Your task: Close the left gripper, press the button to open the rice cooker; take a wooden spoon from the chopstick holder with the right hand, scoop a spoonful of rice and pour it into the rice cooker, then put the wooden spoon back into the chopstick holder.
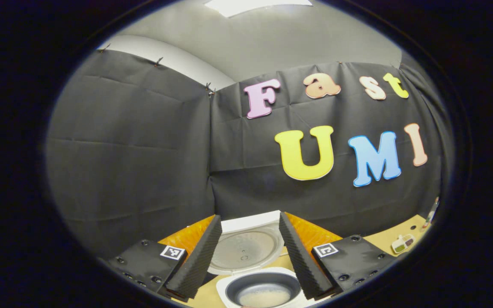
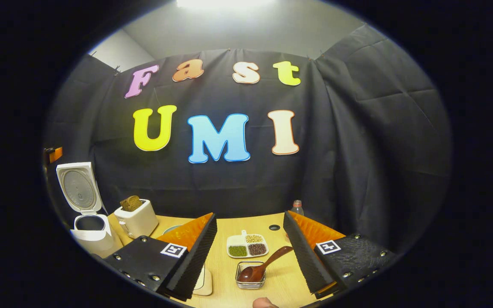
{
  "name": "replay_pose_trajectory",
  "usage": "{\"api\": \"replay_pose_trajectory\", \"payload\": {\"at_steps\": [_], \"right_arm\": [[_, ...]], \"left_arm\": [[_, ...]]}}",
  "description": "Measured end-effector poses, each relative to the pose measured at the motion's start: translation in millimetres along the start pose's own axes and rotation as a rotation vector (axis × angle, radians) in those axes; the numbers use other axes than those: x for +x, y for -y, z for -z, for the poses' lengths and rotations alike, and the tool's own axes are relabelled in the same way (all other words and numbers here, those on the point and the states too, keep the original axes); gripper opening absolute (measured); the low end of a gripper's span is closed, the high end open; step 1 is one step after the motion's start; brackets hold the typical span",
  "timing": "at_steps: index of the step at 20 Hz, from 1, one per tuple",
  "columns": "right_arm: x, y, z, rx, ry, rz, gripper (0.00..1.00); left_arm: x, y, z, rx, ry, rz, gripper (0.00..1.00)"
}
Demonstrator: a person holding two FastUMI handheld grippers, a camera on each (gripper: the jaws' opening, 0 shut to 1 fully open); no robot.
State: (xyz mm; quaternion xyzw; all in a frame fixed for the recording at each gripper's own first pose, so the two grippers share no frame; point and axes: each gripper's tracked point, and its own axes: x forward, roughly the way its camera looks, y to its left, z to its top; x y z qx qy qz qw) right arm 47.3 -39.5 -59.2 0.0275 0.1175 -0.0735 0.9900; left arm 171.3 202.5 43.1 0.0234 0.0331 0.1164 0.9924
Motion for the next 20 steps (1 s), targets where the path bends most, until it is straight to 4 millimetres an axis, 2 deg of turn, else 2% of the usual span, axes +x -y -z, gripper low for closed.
{"api": "replay_pose_trajectory", "payload": {"at_steps": [1, 3, 4, 5, 6, 11, 12, 13, 14, 16, 18, 20], "right_arm": [[-4.4, 0.0, 1.5, 0.000, -0.002, 0.008, 0.95], [-10.0, 0.0, 4.9, -0.001, -0.003, 0.024, 0.95], [-14.2, 1.1, 6.6, -0.003, -0.003, 0.033, 0.95], [-15.0, 1.3, 8.2, -0.003, -0.004, 0.042, 0.95], [-17.3, 2.7, 9.3, -0.004, -0.006, 0.048, 0.95], [-27.4, 6.3, 18.5, -0.018, -0.022, 0.079, 0.95], [-28.8, 7.7, 21.9, -0.021, -0.029, 0.084, 0.95], [-29.5, 8.3, 24.5, -0.020, -0.035, 0.086, 0.95], [-29.7, 8.5, 26.8, -0.019, -0.042, 0.088, 0.95], [-32.4, 11.2, 31.1, -0.021, -0.055, 0.089, 0.95], [-33.2, 13.3, 32.9, -0.028, -0.059, 0.087, 0.95], [-32.9, 16.5, 32.5, -0.039, -0.058, 0.084, 0.95]], "left_arm": [[9.6, -2.4, -0.8, -0.009, -0.003, -0.002, 0.89], [31.7, -8.8, -1.7, -0.026, -0.019, -0.003, 0.89], [42.5, -12.0, -0.4, -0.033, -0.027, -0.005, 0.98], [54.0, -15.5, -0.5, -0.040, -0.034, -0.009, 0.98], [65.6, -19.1, -0.3, -0.047, -0.038, -0.014, 0.89], [120.7, -39.4, 15.2, -0.055, -0.098, -0.054, 0.89], [128.1, -41.0, 21.1, -0.060, -0.114, -0.057, 0.93], [136.0, -40.9, 28.0, -0.070, -0.132, -0.051, 0.89], [141.9, -39.3, 36.1, -0.083, -0.158, -0.050, 0.98], [150.5, -38.2, 53.9, -0.116, -0.214, -0.047, 0.98], [158.0, -37.4, 70.1, -0.139, -0.256, -0.061, 0.92], [157.5, -41.3, 78.8, -0.139, -0.274, -0.080, 0.89]]}}
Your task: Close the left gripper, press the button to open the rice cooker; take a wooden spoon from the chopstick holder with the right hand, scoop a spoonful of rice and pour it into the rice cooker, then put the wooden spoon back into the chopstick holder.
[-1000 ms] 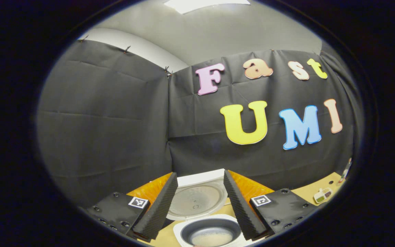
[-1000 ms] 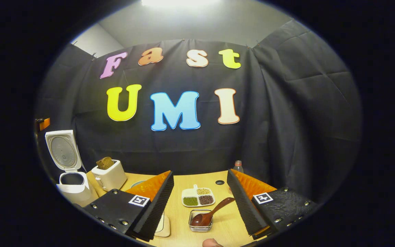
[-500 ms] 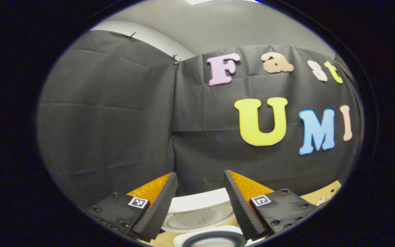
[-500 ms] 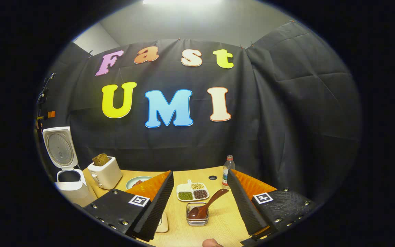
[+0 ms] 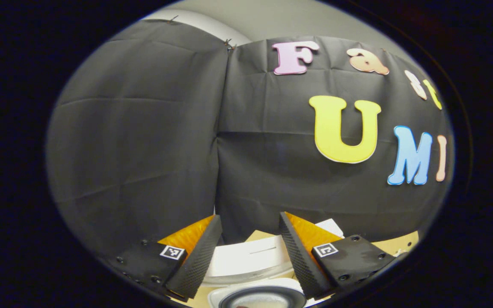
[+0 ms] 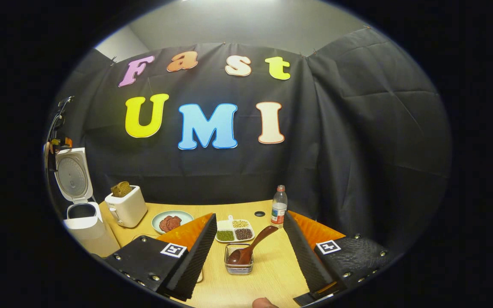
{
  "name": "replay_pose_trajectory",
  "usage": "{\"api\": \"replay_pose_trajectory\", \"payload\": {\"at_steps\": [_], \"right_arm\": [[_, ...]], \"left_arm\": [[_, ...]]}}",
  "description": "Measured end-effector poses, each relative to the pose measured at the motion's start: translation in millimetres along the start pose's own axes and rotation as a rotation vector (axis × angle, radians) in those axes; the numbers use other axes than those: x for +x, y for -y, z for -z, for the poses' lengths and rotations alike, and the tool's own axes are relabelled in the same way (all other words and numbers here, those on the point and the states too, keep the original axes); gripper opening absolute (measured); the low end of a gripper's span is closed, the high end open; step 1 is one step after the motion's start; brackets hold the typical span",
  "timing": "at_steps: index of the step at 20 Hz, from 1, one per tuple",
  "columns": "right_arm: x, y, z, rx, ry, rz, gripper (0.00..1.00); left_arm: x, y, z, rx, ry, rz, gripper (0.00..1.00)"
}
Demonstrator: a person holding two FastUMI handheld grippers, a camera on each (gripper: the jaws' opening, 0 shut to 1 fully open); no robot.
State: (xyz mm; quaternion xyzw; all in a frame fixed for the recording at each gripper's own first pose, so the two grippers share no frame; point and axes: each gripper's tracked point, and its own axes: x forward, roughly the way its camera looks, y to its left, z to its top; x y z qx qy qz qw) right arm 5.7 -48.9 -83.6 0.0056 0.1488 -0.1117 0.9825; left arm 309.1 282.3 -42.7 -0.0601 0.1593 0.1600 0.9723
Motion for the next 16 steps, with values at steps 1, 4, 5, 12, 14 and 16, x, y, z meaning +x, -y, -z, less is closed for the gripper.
{"api": "replay_pose_trajectory", "payload": {"at_steps": [1, 4, 5, 12, 14, 16], "right_arm": [[0.6, 1.5, -1.5, -0.003, 0.003, -0.004, 0.95], [1.6, 4.1, -4.0, -0.006, 0.004, -0.024, 0.95], [3.4, 4.0, -4.3, -0.006, 0.005, -0.034, 0.95], [18.3, 0.2, -6.7, -0.012, 0.002, -0.117, 0.94], [23.4, -1.4, -9.0, -0.015, 0.005, -0.139, 0.95], [28.1, -4.8, -12.3, -0.017, 0.008, -0.163, 0.95]], "left_arm": [[-0.5, 1.5, -0.1, -0.006, 0.009, 0.004, 0.91], [-9.7, 6.8, 2.9, -0.005, 0.008, -0.010, 0.97], [-15.8, 9.7, 5.0, 0.005, 0.007, -0.014, 0.94], [-63.6, 28.0, 27.9, 0.017, 0.020, -0.016, 0.94], [-78.9, 32.9, 36.8, 0.008, 0.009, -0.008, 0.94], [-92.8, 38.0, 48.4, 0.003, -0.005, 0.001, 0.94]]}}
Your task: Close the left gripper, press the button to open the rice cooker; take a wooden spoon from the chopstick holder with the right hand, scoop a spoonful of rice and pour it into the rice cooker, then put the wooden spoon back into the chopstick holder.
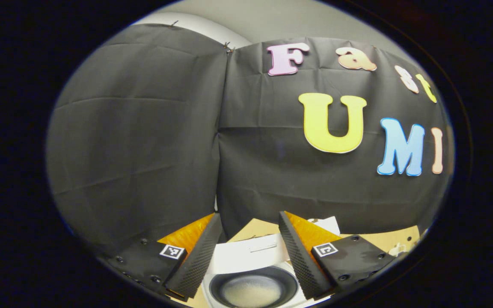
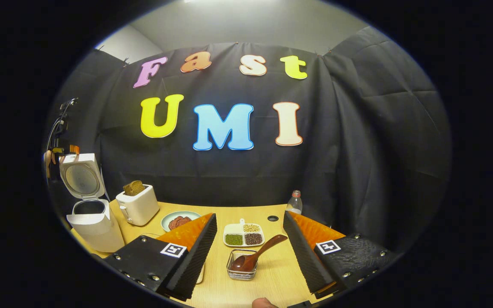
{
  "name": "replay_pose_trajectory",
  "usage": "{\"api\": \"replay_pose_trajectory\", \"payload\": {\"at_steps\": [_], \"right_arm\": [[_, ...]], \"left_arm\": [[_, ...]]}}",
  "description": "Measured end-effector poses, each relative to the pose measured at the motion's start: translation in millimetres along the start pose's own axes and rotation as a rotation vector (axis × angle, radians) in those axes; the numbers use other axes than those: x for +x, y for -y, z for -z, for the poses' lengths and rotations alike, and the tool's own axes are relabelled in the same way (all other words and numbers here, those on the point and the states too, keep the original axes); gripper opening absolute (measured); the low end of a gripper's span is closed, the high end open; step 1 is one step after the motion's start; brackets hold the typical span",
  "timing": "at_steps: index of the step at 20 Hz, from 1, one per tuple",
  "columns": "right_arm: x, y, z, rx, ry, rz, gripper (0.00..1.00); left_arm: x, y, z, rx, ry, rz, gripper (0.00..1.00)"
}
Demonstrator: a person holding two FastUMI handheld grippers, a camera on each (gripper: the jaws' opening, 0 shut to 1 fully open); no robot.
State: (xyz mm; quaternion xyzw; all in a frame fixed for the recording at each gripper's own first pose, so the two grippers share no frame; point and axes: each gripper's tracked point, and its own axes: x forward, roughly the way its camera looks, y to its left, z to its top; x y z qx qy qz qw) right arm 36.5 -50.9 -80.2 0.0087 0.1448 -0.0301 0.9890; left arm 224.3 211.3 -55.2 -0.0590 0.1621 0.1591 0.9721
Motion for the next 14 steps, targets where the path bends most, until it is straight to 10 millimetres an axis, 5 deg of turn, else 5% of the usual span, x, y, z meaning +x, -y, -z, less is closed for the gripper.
{"api": "replay_pose_trajectory", "payload": {"at_steps": [14], "right_arm": [[11.2, -24.4, 5.7, -0.016, -0.013, -0.113, 0.95]], "left_arm": [[-64.5, 29.9, 92.9, -0.029, -0.129, 0.071, 0.94]]}}
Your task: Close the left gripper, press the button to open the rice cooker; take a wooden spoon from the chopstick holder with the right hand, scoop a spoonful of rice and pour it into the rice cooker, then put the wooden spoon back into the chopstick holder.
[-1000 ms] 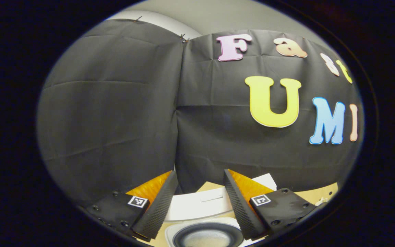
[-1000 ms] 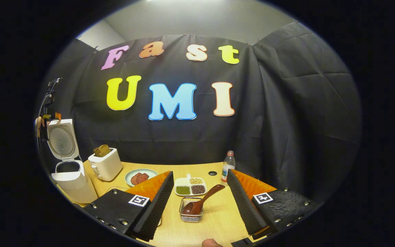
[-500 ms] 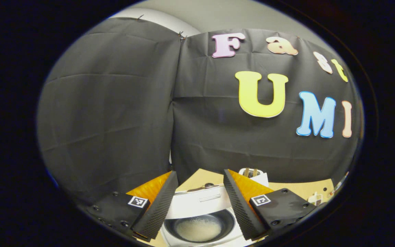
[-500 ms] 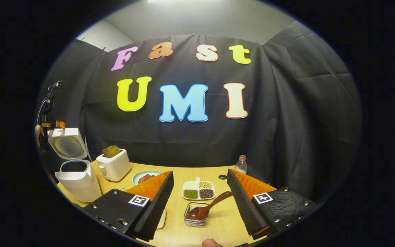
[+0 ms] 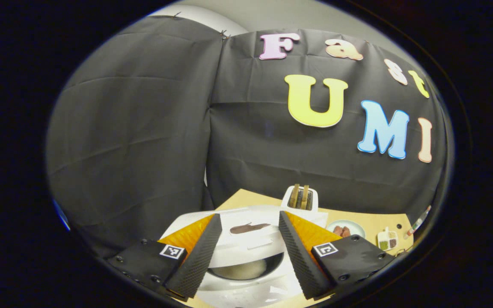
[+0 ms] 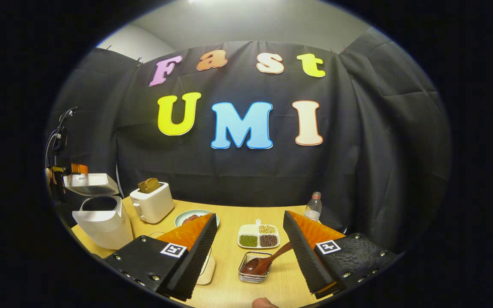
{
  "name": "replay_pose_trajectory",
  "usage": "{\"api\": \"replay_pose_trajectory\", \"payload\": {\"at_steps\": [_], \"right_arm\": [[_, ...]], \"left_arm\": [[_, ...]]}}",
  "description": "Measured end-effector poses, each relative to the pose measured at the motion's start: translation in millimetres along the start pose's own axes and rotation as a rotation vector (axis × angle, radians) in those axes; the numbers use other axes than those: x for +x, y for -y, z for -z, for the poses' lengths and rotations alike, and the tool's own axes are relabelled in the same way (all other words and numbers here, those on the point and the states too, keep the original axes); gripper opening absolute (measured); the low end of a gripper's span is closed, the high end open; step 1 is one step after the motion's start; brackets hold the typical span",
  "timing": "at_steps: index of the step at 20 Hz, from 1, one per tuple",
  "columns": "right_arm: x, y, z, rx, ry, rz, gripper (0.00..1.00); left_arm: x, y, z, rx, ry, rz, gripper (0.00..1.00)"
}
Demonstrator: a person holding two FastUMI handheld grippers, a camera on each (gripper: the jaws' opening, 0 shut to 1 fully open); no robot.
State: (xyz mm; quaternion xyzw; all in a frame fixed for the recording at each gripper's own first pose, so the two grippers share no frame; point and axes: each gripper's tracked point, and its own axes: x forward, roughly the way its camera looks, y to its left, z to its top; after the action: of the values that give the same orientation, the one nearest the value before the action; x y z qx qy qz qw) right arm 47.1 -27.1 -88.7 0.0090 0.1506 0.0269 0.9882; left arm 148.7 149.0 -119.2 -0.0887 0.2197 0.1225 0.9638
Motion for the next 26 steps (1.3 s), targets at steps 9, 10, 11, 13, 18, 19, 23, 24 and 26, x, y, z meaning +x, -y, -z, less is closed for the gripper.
{"api": "replay_pose_trajectory", "payload": {"at_steps": [9, 10, 11, 13, 18, 19, 23, 24, 26], "right_arm": [[0.1, -5.2, 7.8, -0.006, -0.013, -0.001, 0.95], [-0.2, -5.8, 8.4, -0.007, -0.013, -0.001, 0.95], [-0.3, -7.4, 9.0, -0.008, -0.015, -0.002, 0.95], [-0.4, -9.5, 10.6, -0.011, -0.019, -0.004, 0.95], [-0.5, -11.9, 13.9, -0.015, -0.027, -0.004, 0.95], [-0.3, -12.0, 14.9, -0.015, -0.030, -0.004, 0.95], [1.4, -11.7, 17.0, -0.018, -0.034, -0.001, 0.95], [2.0, -11.1, 17.2, -0.018, -0.035, -0.001, 0.95], [3.3, -14.0, 18.2, -0.015, -0.038, -0.002, 0.95]], "left_arm": [[-8.2, 11.4, 58.0, 0.029, -0.076, 0.027, 0.90], [-7.4, 11.5, 64.3, 0.036, -0.087, 0.029, 0.94], [-6.4, 12.7, 70.4, 0.040, -0.095, 0.032, 0.94], [-6.0, 12.3, 79.5, 0.055, -0.108, 0.037, 0.97], [-3.9, 13.5, 98.4, 0.082, -0.133, 0.038, 0.94], [-4.1, 13.4, 101.9, 0.085, -0.140, 0.038, 0.94], [-4.8, 13.1, 114.5, 0.109, -0.150, 0.035, 0.94], [-4.7, 13.0, 118.4, 0.102, -0.159, 0.034, 0.98], [-4.8, 13.0, 119.3, 0.083, -0.147, 0.033, 0.99]]}}
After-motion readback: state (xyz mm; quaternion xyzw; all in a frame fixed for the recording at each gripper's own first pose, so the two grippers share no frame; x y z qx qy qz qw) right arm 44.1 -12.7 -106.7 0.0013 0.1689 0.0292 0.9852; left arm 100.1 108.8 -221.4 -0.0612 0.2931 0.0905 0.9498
